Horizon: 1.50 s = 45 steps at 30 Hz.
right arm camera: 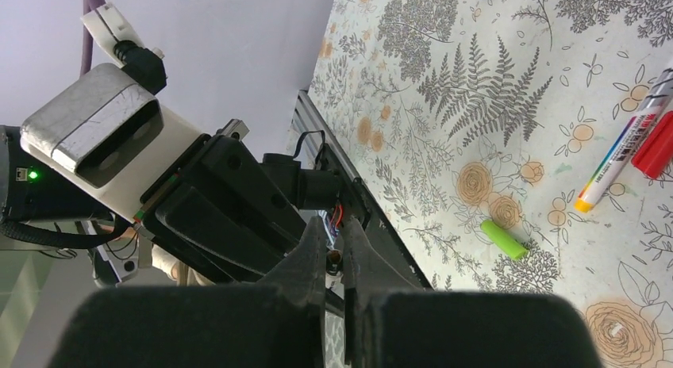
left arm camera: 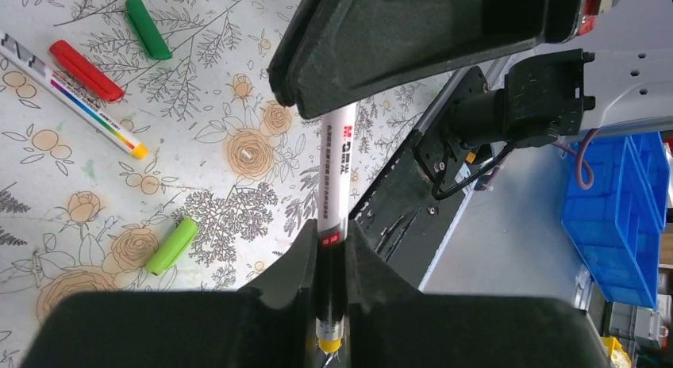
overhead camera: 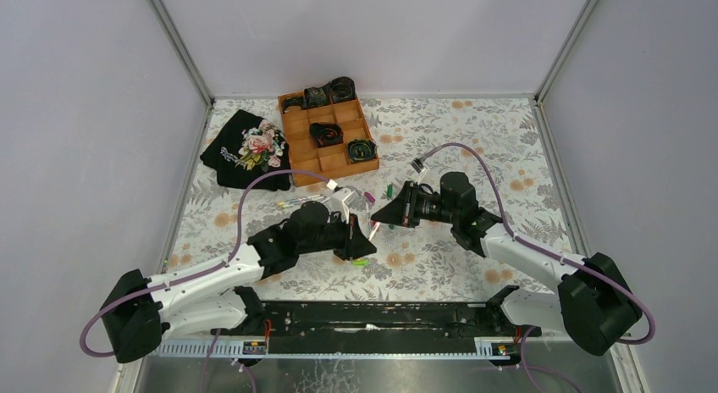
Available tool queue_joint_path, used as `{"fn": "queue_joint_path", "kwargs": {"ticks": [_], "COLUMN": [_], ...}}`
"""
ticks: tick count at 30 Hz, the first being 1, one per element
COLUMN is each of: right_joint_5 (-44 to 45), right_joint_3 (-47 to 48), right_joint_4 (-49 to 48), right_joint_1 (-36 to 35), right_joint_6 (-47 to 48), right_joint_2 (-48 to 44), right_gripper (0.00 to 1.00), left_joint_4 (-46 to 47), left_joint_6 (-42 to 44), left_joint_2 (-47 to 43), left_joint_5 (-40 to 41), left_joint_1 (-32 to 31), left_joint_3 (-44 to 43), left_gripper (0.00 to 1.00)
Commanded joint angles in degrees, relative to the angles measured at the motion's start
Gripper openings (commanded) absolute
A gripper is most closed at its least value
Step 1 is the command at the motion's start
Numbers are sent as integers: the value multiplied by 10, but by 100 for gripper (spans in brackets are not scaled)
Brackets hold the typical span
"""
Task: Insert the pens into the pen caps
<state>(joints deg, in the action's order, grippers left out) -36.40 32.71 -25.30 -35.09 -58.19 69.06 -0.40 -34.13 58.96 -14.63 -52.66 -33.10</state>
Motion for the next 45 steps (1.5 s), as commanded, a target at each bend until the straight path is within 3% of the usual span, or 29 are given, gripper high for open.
{"fn": "queue_joint_path", "kwargs": {"ticks": [1, 5, 8, 11, 16, 21, 31, 45], "right_joint_5": [-10, 55, 125, 160, 178, 208, 220, 314], "right_joint_3": [10, 42, 64, 66, 55, 52, 68, 117], "right_joint_4": [-11, 133, 237, 277, 276, 231, 118, 173], "right_joint_1": [-2, -2, -7, -25, -78, -147, -230, -239], "right_joint_6": [19, 129, 192, 219, 219, 178, 98, 123], "right_joint_2": [-23, -29, -25, -14, 28, 65, 181, 243], "right_gripper": [8, 40, 46, 51, 50, 54, 54, 55], "left_joint_4": [1, -20, -42, -51, -56, -72, -84, -101], "left_joint_6": [-8, 8, 35, 60, 137, 175, 195, 216], "left_joint_2": [-18, -44, -39, -29, -24, -34, -52, -71], "left_joint_5": [45, 114, 93, 40, 75, 173, 200, 271], "left_joint_1": [6, 30, 106, 211, 310, 315, 316, 315], "left_joint_3": [-7, -26, -61, -88, -106, -108, -115, -112], "left_gripper": [0, 0, 0, 0, 0, 0, 0, 0]}}
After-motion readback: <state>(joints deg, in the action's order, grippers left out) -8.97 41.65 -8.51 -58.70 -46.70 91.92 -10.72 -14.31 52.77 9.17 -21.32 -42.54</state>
